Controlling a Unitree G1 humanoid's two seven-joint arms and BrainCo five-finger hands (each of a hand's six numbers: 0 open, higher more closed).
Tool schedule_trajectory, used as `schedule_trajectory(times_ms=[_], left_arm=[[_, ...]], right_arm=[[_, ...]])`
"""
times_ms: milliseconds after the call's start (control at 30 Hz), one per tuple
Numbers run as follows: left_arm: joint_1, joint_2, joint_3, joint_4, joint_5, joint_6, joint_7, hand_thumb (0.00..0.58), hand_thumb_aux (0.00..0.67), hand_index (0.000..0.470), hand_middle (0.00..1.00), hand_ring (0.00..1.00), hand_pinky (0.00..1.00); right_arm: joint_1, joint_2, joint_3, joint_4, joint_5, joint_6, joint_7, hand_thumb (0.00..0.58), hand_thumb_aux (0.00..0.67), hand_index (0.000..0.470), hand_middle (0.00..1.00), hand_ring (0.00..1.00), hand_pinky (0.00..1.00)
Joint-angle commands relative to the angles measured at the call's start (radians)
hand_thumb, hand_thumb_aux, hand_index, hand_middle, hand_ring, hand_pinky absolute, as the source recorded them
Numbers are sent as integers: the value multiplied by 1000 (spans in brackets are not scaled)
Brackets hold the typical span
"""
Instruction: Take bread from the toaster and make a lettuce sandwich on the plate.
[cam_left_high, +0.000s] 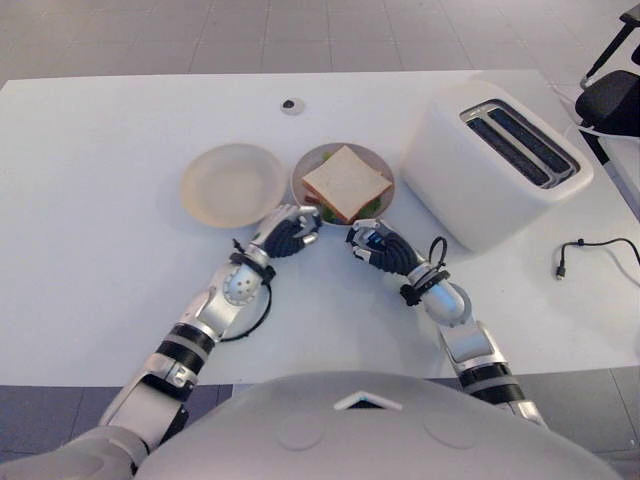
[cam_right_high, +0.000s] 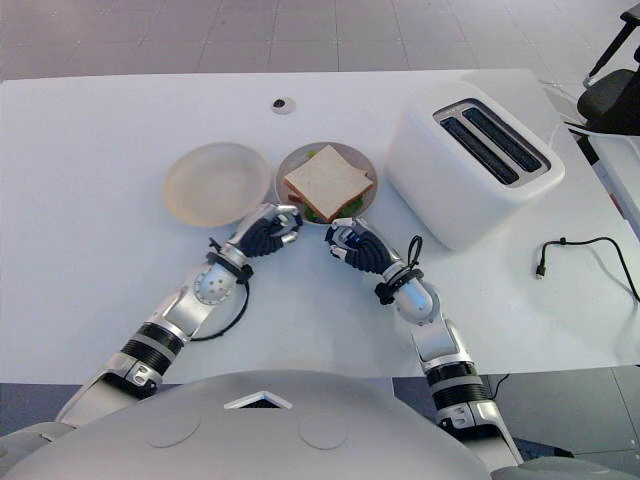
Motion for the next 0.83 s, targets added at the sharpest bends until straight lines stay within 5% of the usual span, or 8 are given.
schedule_trajectory(times_ms=[33, 67, 100, 133, 333, 500, 833], left_arm=[[151, 3, -6, -169, -249, -236, -95, 436, 336, 236, 1000, 1000, 1000], [186, 3, -22, -227, -318, -280, -125, 255, 168, 118, 765, 765, 765], [215, -1, -31, -281, -380, -302, -151, 0, 0, 0, 0, 0, 0], [236, -7, -32, -333, -429, -318, -168, 0, 0, 0, 0, 0, 0], [228, -138, 52, -402, -584, -303, -154, 0, 0, 0, 0, 0, 0], [154, -275, 135, -185, -426, -349, -67, 0, 0, 0, 0, 0, 0], [121, -444, 227, 27, -138, -418, 201, 0, 0, 0, 0, 0, 0]], right_arm=[[120, -31, -23, -175, 176, -28, 53, 516, 447, 313, 1000, 1000, 1000], [141, -33, -34, -236, 217, -33, 54, 387, 284, 199, 992, 992, 992], [154, -33, -48, -291, 246, -28, 50, 0, 0, 0, 569, 569, 569], [160, -27, -66, -338, 261, -17, 36, 0, 0, 0, 0, 0, 0], [113, 48, -117, -334, 120, -101, -126, 0, 0, 0, 0, 0, 0], [25, 91, -183, -128, 13, -139, -311, 0, 0, 0, 0, 0, 0], [-35, 81, -176, -25, 6, -229, -354, 0, 0, 0, 0, 0, 0]])
